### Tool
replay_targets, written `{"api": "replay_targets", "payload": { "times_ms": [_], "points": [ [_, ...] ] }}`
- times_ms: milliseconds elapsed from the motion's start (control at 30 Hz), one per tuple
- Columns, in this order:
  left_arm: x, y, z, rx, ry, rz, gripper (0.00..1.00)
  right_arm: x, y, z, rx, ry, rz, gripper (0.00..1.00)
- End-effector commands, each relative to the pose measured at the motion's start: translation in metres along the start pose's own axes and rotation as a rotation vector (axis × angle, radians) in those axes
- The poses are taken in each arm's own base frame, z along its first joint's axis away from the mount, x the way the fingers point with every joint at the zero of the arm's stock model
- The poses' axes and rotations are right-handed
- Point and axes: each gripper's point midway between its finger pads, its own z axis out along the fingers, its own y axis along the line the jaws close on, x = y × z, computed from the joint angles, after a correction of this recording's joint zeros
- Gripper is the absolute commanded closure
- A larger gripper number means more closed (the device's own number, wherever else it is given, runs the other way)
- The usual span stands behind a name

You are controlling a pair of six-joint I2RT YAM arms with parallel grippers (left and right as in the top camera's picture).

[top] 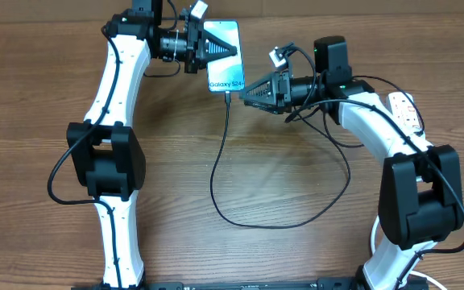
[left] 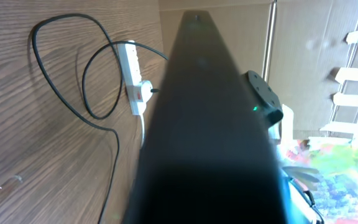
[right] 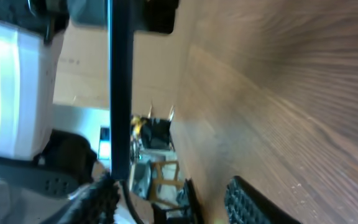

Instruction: Plug charger to phone and switch on socket

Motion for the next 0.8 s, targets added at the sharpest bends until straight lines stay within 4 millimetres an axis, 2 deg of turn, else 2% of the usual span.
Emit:
{"api": "replay_targets", "payload": {
  "times_ms": [0,167,367,700,767],
  "points": [
    [0.004,-0.019,-0.002,0.046,0.014,-0.032,0.96,0.015,0.029,0.012,-0.102,0.078,-0.100,0.58],
    [0.006,-0.024,-0.002,0.076,0.027,-0.038,0.96,0.017,0.033,0.018,-0.111,0.090,-0.103,0.59],
    [0.006,-0.024,-0.002,0.076,0.027,-0.048,0.96,0.007,0.044,0.018,-0.134,0.080,-0.085,0.81],
    [0.006,-0.025,-0.002,0.079,0.029,-0.055,0.96,0.001,0.050,0.017,-0.143,0.070,-0.083,0.80],
    [0.006,-0.025,-0.002,0.079,0.028,-0.056,0.96,0.001,0.050,0.017,-0.144,0.071,-0.083,0.75]
  ]
}}
